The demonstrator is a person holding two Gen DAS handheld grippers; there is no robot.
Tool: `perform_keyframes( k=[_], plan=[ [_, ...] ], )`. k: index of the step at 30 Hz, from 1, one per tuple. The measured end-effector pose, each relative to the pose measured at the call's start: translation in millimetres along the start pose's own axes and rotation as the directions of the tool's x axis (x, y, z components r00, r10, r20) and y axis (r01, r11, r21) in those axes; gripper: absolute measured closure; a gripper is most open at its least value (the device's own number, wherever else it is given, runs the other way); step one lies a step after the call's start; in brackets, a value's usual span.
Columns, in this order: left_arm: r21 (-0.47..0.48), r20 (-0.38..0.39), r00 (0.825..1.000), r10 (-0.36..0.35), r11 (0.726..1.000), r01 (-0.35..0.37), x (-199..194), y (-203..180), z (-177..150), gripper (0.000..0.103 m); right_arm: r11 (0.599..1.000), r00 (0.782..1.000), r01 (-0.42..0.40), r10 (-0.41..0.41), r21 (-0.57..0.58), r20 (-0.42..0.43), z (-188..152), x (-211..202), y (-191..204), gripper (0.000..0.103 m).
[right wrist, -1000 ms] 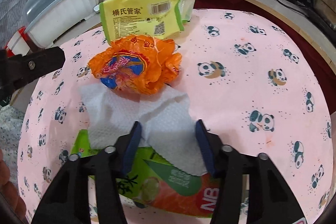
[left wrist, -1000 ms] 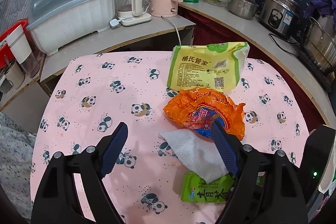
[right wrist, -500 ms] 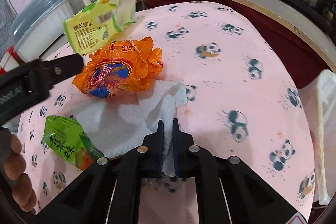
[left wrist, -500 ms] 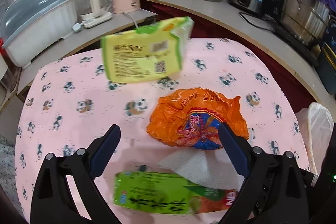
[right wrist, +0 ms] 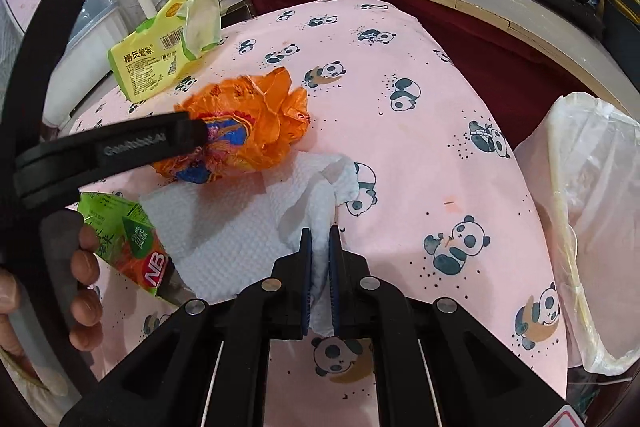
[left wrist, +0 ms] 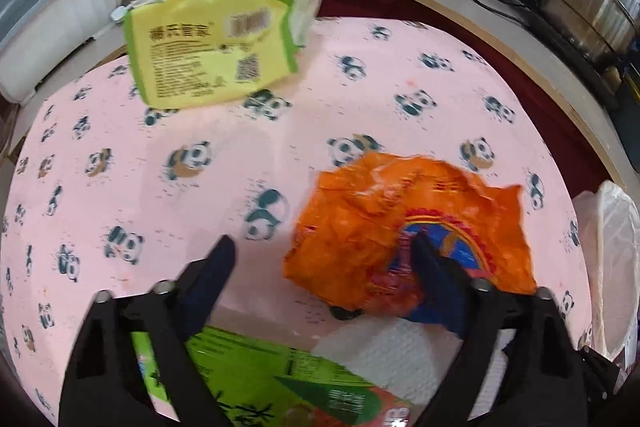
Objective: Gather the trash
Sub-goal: 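Grasp the orange snack wrapper with left gripper while right lifts the tissue, then carry the tissue toward the white bin with right gripper while left lifts the wrapper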
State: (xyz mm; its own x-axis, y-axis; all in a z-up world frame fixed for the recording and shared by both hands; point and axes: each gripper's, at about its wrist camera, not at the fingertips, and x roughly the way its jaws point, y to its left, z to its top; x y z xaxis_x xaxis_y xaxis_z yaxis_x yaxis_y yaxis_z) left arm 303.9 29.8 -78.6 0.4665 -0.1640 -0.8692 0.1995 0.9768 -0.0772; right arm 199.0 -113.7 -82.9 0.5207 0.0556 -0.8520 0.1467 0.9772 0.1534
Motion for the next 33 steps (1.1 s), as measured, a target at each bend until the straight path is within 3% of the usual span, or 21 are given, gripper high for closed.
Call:
perform_keyframes(
  k=[1, 8, 9, 22, 33],
  plan=[
    [0.013, -0.020, 1.000, -0.020, 1.000, 0.020, 3, -5, -2, 0.046, 1.000, 1.000, -0.003, 0.003, 0.000, 0.000, 0, 0, -1, 0.096],
    [0.067, 0.021, 1.000, -0.018, 0.998, 0.016, -15, -21, -5, 0.080, 1.000, 1.000, -0.009, 0.009, 0.019, 0.001, -3, -5, -6, 0.096],
    [0.067, 0.019, 1.000, -0.022, 0.998, 0.020, -17, -22, -4, 0.091, 1.000, 1.000, -0.007, 0.007, 0.024, 0.002, -4, -6, -8, 0.096],
    [0.060, 0.054, 0.998, -0.016, 0.998, 0.013, -57, -37, -16, 0.093, 0.992, 0.996, 0.020, -0.030, 0.127, 0.081, -14, -58, -54, 0.096],
    [0.105, 0.107, 0.993, -0.047, 0.994, 0.035, -103, -74, -28, 0.093, 0.980, 0.980, 0.027, -0.065, 0.196, 0.188, -18, -119, -94, 0.096]
  ],
)
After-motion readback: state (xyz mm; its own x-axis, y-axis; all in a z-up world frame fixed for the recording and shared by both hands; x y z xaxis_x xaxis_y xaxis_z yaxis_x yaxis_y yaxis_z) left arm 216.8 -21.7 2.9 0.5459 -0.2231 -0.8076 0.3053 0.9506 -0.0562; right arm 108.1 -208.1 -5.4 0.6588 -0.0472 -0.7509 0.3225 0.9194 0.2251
